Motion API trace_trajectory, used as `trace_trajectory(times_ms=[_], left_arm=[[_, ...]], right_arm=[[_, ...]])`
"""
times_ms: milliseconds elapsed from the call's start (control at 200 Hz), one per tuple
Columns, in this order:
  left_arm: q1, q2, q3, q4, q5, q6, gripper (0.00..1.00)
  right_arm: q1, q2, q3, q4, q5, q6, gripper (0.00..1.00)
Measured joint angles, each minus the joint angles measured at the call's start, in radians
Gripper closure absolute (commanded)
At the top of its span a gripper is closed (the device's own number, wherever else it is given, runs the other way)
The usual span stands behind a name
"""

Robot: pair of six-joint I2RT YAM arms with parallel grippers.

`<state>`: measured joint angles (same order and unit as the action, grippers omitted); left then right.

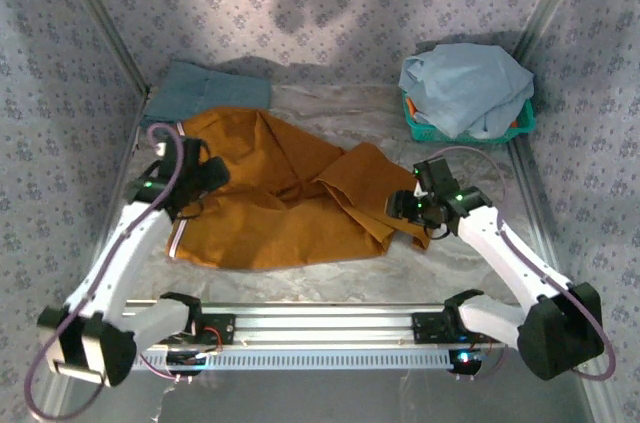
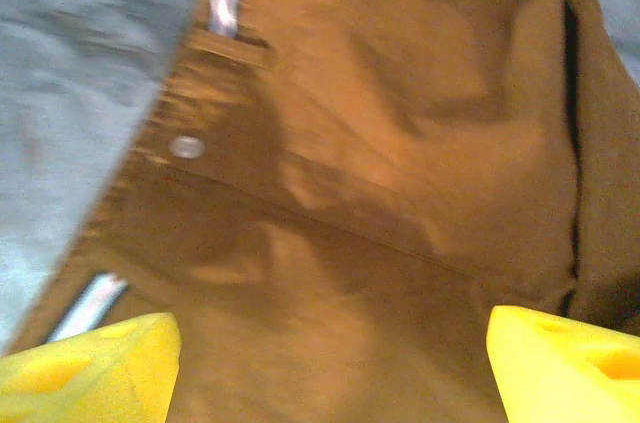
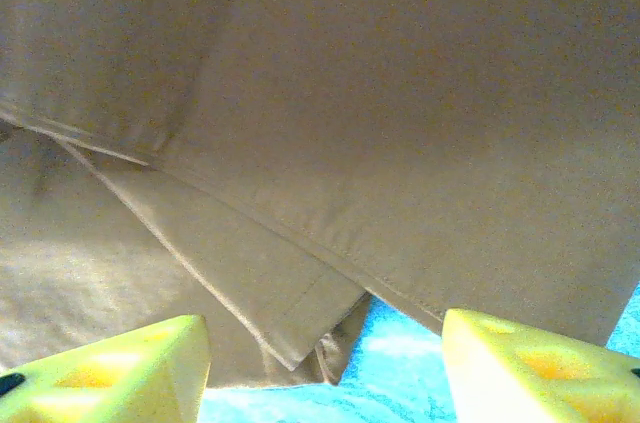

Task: Fold and stack the trousers

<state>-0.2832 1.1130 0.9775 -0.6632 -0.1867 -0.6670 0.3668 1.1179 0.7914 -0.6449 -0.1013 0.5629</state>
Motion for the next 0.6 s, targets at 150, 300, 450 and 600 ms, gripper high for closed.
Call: trace_trajectory(times_ms=[150, 300, 450, 600], left_arm=[[-0.131, 0.154, -0.084, 0.193, 0.001, -0.088, 0.17], [-0.162, 0.268, -0.205, 0.352, -0.007, -0.19, 0.18], [-0.149, 0.301, -0.314, 0.423, -0.046, -0.26, 0.18], [-0.097, 0.274, -0.381, 0.496, -0.053, -0.294, 0.18]], right_arm=[[-0.013, 0.013, -0.095, 0.093, -0.03, 0.097, 0.21], [-0.025, 0.011, -0.189, 0.189, -0.053, 0.215, 0.11], [-0.04, -0.014, -0.255, 0.267, -0.056, 0.335, 0.1], [-0.055, -0.05, -0.267, 0.286, -0.05, 0.429, 0.1]])
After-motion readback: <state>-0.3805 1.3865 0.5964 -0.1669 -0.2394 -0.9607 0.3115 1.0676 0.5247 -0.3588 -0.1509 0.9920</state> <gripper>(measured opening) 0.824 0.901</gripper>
